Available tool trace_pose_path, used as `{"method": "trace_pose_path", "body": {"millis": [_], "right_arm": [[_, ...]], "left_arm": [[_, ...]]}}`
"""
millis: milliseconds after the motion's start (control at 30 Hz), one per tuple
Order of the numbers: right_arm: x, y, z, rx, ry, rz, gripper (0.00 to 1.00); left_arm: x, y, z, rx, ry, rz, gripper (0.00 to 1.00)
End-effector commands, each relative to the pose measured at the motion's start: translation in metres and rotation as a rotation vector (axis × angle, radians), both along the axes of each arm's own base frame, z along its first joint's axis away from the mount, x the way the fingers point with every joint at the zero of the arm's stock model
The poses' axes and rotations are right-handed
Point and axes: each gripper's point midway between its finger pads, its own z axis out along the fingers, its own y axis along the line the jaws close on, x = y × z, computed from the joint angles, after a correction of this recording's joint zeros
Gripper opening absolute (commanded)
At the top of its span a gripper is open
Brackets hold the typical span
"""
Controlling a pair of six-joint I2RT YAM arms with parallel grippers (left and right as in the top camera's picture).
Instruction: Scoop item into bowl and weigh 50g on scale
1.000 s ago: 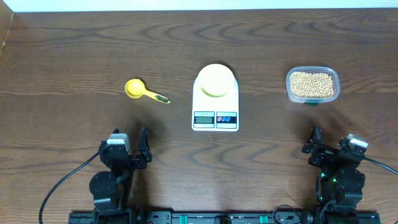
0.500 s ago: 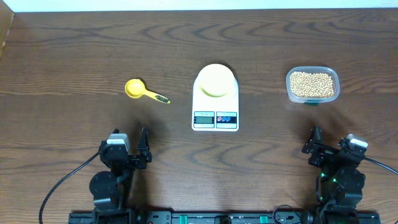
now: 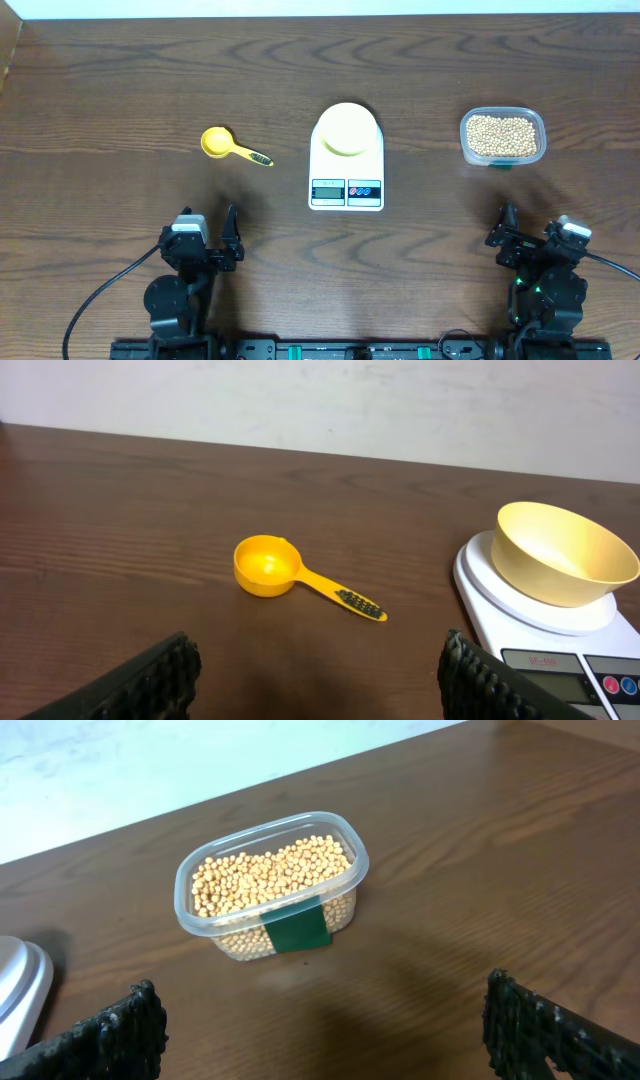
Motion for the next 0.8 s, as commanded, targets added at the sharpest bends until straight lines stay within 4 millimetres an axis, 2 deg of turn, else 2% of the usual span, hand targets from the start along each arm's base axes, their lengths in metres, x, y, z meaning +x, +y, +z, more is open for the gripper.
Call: {"method": "trace_pose_path", "body": {"millis": [0,400,567,667,733,767], "right_arm": [[0.000,0.001,0.000,-0.016,-0.001,0.008,0.99],[0.000,0.001,0.001,-0.016,-0.005,0.007,0.99],[0.003,0.001,0.011,-0.014,-0.046,0.010,0.99],[0.005,0.005,0.017,-0.011,-0.074,0.029,0.99],[0.007,0.005,0.029,-0.026,-0.116,0.032,0.99],[0.007,0.005,0.037,-0.047,-0.139,0.039,0.99]], "left_arm": [[-0.001,0.003,-0.012,0.004,0.035,0.013,0.79],[-0.001,0.003,-0.013,0.004,0.040,0.013,0.79],[-0.001,-0.003,-0.012,-0.011,0.037,-0.020,0.79],[-0.001,-0.004,-0.011,-0.096,0.038,-0.005,0.79],[-0.001,-0.004,-0.007,-0.147,0.034,0.004,0.79],[-0.002,-0.007,0.002,-0.166,0.016,-0.012,0.79]]}}
